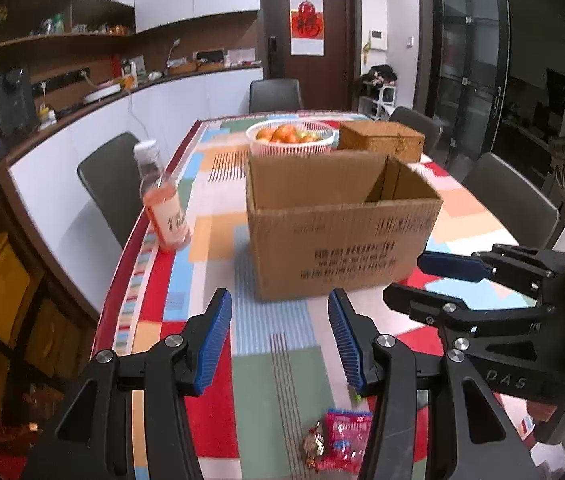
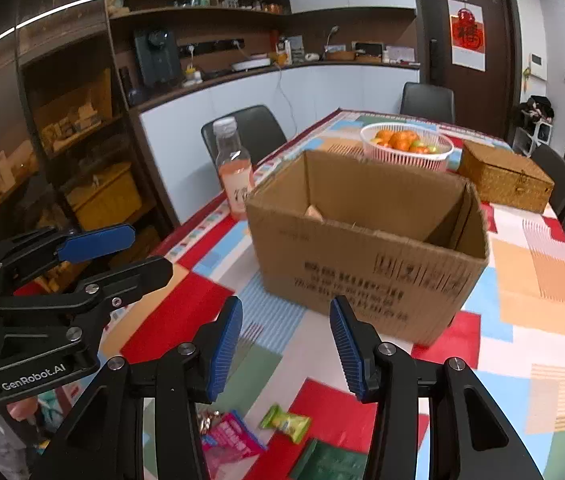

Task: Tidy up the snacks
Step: 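Move both tools back down to the remaining snacks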

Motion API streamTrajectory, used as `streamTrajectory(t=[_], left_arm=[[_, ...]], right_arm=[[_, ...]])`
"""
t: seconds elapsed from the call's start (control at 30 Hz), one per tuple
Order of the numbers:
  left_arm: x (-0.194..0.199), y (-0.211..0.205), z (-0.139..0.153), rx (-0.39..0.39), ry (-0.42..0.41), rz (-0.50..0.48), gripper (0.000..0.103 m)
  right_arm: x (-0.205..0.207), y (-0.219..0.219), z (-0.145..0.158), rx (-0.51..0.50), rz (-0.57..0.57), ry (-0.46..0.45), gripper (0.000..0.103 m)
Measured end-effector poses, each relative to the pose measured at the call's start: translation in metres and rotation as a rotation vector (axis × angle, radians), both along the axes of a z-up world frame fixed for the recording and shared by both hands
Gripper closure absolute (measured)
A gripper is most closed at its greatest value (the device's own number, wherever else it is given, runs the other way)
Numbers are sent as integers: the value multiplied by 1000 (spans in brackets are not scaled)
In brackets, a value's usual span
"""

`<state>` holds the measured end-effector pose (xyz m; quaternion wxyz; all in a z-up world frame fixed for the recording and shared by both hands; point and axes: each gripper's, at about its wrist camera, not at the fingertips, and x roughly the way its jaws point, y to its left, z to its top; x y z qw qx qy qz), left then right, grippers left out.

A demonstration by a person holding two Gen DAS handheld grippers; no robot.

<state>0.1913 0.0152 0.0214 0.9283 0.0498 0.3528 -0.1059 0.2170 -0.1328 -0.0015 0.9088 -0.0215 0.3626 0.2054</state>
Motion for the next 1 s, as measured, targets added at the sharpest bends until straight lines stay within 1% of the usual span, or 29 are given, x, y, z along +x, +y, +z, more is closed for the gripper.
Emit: streamTrajectory(t=[0.27,0.5,0.7,0.8,0.83,1.0], left_arm=[[-20,4,-30,19,86,-11,54],[-31,5,-58,47,174,-14,54],[-40,8,-80,49,253,-13,54],[-42,6,-91,36,300,-26,54],[-43,5,-95,43,315,-30,54],[-43,4,-112,43,365,-33,54]], right_arm=[[-13,13,-21,-52,53,62,56],[-20,16,-44,-82,86,143,56],[-26,20,-64,-126,111,188,56],[-28,21,-70,-143,123,204,56],[-28,21,-73,-151,127,213,56],[-29,21,-87,-191,141,245,56]])
